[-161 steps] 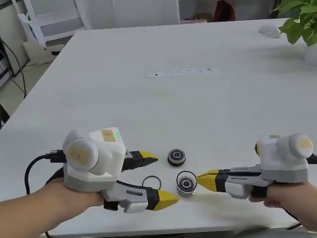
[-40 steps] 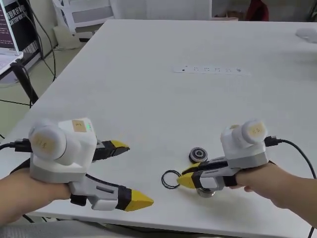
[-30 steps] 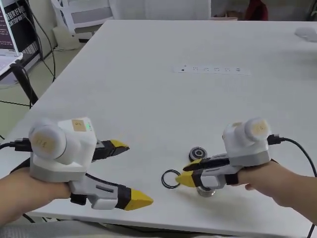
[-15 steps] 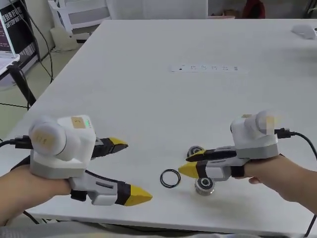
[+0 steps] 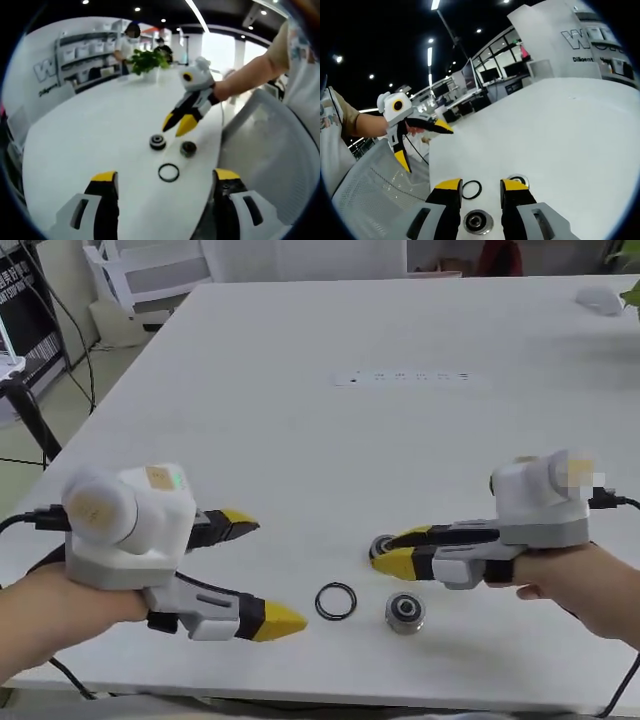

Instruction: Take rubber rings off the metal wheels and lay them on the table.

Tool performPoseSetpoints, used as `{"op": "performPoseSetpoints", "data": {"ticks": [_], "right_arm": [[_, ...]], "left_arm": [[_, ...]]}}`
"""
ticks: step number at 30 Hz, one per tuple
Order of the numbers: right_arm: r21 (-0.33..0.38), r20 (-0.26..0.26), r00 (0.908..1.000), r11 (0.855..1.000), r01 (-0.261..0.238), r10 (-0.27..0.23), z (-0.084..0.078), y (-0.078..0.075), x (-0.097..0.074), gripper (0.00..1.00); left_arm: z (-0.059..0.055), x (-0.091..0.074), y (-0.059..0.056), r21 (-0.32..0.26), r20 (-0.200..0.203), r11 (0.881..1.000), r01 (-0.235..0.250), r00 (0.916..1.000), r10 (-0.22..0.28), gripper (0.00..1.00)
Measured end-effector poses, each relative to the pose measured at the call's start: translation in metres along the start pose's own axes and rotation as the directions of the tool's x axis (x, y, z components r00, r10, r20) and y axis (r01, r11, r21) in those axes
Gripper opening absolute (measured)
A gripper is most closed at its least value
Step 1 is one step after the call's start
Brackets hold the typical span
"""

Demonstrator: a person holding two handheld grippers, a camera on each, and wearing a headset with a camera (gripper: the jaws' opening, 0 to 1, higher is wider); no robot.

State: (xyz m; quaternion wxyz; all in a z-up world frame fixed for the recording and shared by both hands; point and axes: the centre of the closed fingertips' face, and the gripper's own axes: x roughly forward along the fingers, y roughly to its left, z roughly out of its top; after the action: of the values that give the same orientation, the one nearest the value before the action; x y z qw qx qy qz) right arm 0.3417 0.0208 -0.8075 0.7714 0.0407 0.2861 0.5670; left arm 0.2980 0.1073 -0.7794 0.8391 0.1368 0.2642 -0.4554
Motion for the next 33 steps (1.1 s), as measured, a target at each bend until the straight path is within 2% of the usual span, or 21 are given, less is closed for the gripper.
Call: {"op": "performPoseSetpoints", "data": {"ticks": [9,21,33], "right_arm": [[-0.002,0.02,0.9989,0.999,0.043,-0.043,0.002,-0.009,-0.012,0.29],[-0.049,0.007,0.996,0.995,0.089,-0.089,-0.008,-0.022,-0.018,0.31],[-0.064,0.0,0.9943,0.992,0.107,-0.107,-0.016,-0.031,-0.016,0.31]], "left_arm": [[0.007,0.011,0.004,0.025,-0.006,1.0,0.01,0.9999,-0.01,0.77],[0.014,0.03,0.012,0.03,-0.002,0.999,0.014,0.9999,-0.014,0.74],[0.013,0.045,0.019,0.026,-0.012,1.0,0.016,0.9998,-0.016,0.71]]}}
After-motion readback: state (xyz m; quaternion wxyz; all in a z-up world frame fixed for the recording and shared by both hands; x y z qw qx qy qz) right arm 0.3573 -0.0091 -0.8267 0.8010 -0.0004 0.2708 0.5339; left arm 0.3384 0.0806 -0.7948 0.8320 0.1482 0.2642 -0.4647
